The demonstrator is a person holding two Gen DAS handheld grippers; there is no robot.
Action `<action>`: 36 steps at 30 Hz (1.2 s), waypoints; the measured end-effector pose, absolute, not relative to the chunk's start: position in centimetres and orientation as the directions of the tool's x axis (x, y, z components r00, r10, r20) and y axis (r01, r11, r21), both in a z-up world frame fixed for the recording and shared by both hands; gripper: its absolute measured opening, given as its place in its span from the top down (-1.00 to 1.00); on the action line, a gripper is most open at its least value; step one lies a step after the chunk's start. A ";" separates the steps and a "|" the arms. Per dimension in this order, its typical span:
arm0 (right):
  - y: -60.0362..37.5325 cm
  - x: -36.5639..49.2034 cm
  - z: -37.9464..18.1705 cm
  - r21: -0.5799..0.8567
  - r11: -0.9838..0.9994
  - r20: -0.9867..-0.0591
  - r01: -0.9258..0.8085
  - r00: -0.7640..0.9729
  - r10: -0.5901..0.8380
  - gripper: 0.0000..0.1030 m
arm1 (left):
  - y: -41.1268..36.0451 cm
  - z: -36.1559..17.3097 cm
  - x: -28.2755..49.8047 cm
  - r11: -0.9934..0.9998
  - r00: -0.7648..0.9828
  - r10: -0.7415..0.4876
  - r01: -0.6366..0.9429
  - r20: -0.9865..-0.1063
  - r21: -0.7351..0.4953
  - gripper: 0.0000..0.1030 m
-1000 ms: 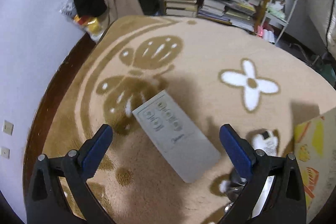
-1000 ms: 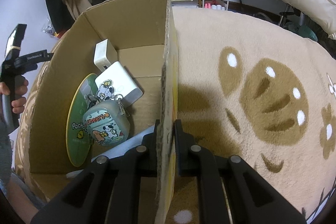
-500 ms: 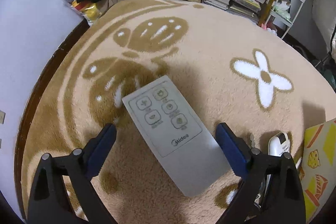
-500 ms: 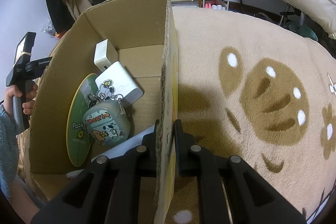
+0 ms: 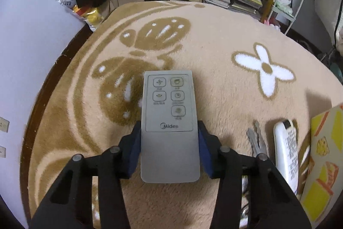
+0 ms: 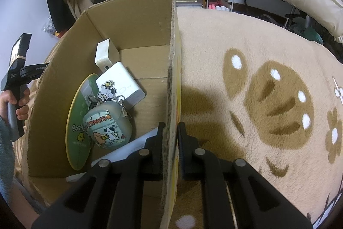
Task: Organize rigid objects
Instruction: 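Lift the Midea remote with the left tool and carry it over the box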
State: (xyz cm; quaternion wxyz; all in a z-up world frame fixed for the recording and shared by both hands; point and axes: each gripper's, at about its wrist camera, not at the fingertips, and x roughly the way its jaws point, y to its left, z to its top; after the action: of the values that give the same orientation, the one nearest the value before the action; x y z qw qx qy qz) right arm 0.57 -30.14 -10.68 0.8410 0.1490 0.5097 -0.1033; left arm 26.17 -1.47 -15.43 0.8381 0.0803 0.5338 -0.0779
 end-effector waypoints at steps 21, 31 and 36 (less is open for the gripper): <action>-29.6 0.8 -10.5 0.109 0.940 -0.891 0.323 0.451 -0.052 0.79 | -2.9 -10.1 19.6 0.938 0.534 0.012 0.287 -0.845 0.195 0.10; -29.4 0.9 -10.6 0.102 0.939 -0.890 0.329 0.451 -0.062 0.79 | -4.4 -5.0 14.4 0.927 0.634 -0.070 0.327 -0.770 0.184 0.10; -29.4 1.0 -10.6 0.101 0.938 -0.890 0.331 0.452 -0.064 0.79 | -6.5 -2.6 11.8 0.909 0.673 -0.121 0.371 -0.730 0.190 0.10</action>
State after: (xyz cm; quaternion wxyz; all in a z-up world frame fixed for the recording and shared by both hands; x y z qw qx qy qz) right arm 1.00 -29.44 -10.62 0.8420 0.1309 0.5100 -0.1173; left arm 11.83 -6.50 -2.57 0.8998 0.1637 0.3807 -0.1368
